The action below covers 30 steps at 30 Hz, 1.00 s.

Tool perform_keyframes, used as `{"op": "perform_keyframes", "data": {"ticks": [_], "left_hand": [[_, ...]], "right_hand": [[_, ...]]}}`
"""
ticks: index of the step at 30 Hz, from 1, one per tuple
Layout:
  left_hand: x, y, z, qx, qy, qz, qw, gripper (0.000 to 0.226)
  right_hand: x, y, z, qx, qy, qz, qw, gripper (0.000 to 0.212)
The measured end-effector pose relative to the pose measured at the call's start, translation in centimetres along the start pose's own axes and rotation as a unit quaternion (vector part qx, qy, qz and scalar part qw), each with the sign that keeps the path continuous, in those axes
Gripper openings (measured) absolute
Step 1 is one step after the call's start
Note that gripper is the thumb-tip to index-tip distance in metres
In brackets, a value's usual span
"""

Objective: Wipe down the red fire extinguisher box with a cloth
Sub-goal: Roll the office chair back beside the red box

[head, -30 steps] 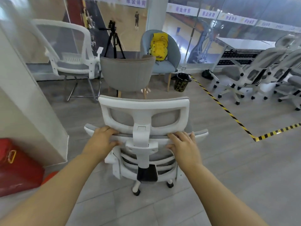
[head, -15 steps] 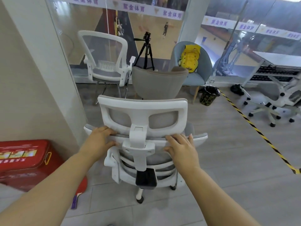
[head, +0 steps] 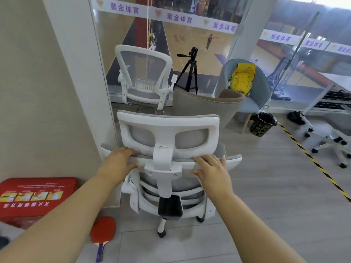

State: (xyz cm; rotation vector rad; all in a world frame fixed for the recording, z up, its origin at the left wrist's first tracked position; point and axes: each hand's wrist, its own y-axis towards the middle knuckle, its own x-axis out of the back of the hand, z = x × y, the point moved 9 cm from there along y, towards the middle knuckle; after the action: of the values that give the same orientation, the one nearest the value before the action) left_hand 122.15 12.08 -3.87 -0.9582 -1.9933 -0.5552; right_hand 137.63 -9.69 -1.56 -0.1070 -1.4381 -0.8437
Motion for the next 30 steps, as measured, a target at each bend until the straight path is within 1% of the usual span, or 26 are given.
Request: {"op": "perform_keyframes", "data": {"ticks": [6,10,15,22,27,30], "left_hand": [[1.8,3.8,3.0,0.038,0.019,0.017,0.999,0.038],[2.1,6.1,3.3,0.048,0.035,0.025,0.998,0.038],[1.6,8.1,3.8,0.071,0.017,0.023,0.997,0.033],[2.3,11.1,4.3,0.074,0.043,0.006,0.996,0.038],[2.1,11.8,5.1,0.077,0.035,-0.001,0.996,0.041],[2.1,11.8,5.2,0.083,0.052,-0.001,0.995,0.042]], "right_hand": [[-2.9,5.3,1.9,0.011,-0.001,0.034,0.999,0.034],[-4.1,8.2,1.4,0.022,-0.012,0.048,0.999,0.032],[-5.3,11.1,0.5,0.017,-0.005,0.077,0.997,0.029],[-7.0,13.7,0.8,0.002,-0.004,0.112,0.994,0.033],[-7.4,14.4,0.7,0.010,-0.010,0.114,0.993,0.033],[-7.3,14.4,0.8,0.014,-0.014,0.114,0.993,0.034]]}}
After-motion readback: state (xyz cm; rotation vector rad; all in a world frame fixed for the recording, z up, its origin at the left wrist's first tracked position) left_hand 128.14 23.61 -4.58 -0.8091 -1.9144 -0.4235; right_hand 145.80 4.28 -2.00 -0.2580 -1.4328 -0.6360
